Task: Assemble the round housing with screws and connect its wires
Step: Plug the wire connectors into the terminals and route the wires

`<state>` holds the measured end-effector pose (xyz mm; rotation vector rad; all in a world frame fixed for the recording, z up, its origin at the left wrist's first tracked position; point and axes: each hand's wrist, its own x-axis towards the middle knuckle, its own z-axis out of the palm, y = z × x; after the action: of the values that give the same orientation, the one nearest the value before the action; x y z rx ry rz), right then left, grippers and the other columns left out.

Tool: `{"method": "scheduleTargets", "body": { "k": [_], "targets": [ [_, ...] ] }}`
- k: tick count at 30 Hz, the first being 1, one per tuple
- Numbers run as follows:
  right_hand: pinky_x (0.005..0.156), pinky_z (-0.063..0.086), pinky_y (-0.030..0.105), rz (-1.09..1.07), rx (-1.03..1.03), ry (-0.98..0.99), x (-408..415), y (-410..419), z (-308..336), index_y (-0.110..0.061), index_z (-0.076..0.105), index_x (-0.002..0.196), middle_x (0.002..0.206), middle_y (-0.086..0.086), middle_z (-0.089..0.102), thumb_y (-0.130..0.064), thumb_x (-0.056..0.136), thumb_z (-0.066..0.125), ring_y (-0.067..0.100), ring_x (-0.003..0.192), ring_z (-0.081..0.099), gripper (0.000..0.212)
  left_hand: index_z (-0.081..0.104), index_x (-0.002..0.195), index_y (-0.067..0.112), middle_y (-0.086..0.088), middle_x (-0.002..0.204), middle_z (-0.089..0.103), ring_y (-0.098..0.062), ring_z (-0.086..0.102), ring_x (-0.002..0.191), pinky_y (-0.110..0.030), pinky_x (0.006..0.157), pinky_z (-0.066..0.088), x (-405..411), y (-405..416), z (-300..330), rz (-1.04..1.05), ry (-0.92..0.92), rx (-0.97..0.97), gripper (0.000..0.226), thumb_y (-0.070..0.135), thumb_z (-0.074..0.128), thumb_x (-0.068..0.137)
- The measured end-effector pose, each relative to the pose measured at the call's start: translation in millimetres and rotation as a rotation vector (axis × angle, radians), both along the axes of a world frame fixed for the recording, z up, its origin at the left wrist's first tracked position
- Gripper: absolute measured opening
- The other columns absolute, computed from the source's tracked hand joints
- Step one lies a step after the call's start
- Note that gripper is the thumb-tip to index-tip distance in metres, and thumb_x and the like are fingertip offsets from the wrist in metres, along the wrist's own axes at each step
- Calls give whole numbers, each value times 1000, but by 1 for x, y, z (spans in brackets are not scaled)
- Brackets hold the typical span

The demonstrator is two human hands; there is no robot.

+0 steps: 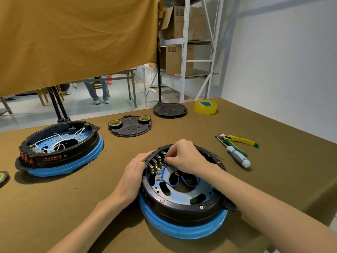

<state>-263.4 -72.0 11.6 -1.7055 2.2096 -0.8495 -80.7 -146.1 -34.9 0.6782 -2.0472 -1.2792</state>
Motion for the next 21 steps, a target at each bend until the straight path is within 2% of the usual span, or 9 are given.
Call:
{"method": "scheduleTargets", "body": {
  "k": [5, 10, 14, 21],
  "targets": [
    [73, 60, 46, -4, 2, 34, 2, -1, 0, -13, 82, 86, 77, 5, 76, -22, 93, 73, 25, 74, 69, 15, 62, 136, 27, 9, 128, 64, -16, 56, 129, -54, 112, 42, -1, 1, -1, 22, 13, 25, 54, 42, 29, 96],
    [75, 60, 42, -44, -3, 87, 2, 1, -2, -21, 82, 90, 82, -2, 76, -30, 93, 72, 19, 80, 69, 14, 63, 136, 28, 11, 127, 64, -14, 56, 129, -52, 112, 42, -2, 2, 0, 25, 15, 36, 54, 42, 30, 96],
    [78, 59, 43, 28, 25, 61, -4, 0, 0, -19, 82, 93, 84, -2, 77, -29, 94, 72, 19, 80, 70, 14, 62, 136, 29, 11, 129, 64, -14, 55, 129, -52, 112, 43, -2, -1, -4, 18, 20, 38, 54, 44, 29, 96],
    [80, 59, 44, 22, 16, 73, 0, 0, -1, -19, 82, 95, 87, -1, 77, -29, 95, 71, 20, 85, 68, 15, 61, 136, 30, 12, 128, 63, -15, 54, 129, -52, 112, 42, -4, -2, -7, 24, 23, 27, 54, 45, 28, 95]
  ]
}}
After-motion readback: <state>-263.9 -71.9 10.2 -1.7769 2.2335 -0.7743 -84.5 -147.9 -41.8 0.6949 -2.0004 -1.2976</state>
